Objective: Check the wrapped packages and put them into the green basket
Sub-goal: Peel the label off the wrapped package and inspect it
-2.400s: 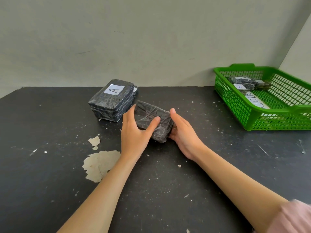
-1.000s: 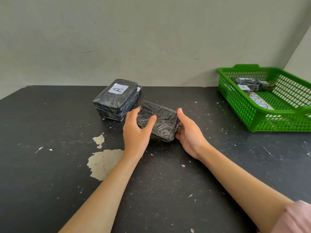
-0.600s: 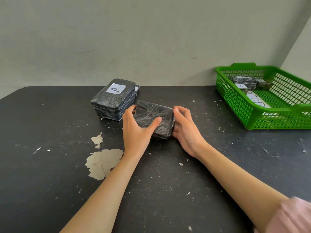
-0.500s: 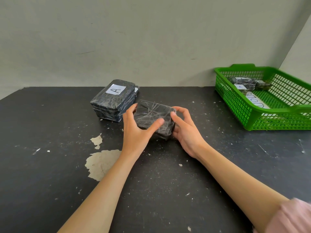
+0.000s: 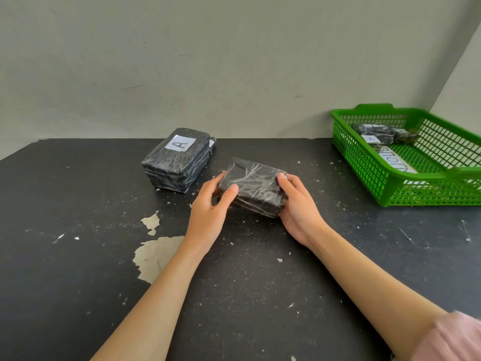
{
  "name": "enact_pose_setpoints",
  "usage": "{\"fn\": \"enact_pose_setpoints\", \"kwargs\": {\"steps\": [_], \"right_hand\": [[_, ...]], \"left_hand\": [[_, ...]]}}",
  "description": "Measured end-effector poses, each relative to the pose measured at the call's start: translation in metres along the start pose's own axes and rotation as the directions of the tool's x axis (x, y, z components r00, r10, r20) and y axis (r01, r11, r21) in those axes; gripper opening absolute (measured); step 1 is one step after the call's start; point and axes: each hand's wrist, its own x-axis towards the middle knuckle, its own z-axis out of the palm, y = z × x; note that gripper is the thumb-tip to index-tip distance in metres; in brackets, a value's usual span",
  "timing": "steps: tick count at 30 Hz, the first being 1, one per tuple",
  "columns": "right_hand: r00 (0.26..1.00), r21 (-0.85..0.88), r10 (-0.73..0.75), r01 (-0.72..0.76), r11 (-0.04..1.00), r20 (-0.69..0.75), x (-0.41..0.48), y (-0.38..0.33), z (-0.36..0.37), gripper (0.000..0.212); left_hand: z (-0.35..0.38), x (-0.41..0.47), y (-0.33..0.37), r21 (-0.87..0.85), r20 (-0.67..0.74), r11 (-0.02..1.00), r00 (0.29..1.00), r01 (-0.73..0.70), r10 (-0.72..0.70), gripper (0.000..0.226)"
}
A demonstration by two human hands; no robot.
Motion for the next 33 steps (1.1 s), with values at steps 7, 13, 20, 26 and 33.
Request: {"fn": "enact_pose_setpoints", "kwargs": {"steps": [7, 13, 20, 26, 33], "right_hand": [[0.975, -0.333, -0.057, 0.129, 0.934, 0.217, -0.008, 0.004, 0.003, 0.094], [0.983, -0.261, -0.062, 0.106, 0.960, 0.171, -0.005, 0.009, 0.008, 0.089], [0.975, -0.229, -0.054, 0.104, 0.968, 0.215, -0.002, 0.009, 0.003, 0.070], [0.976, -0.204, -0.051, 0.095, 0.974, 0.211, -0.003, 0.009, 0.003, 0.069], [0.976, -0.206, -0.044, 0.090, 0.975, 0.216, -0.004, 0.009, 0.003, 0.069]], "left_hand": [[0.000, 0.005, 0.002, -0.080, -0.275, 0.978, 0.938, 0.195, -0.210, 0.041], [0.006, -0.006, 0.011, 0.056, -0.235, 0.996, 0.971, 0.064, -0.049, 0.065], [0.021, -0.010, 0.016, 0.121, -0.294, 0.991, 0.956, 0.057, -0.019, 0.094], [0.020, -0.010, 0.015, 0.114, -0.289, 0.993, 0.957, 0.044, -0.009, 0.086], [0.019, -0.009, 0.015, 0.121, -0.322, 0.992, 0.947, 0.029, 0.011, 0.074]]}}
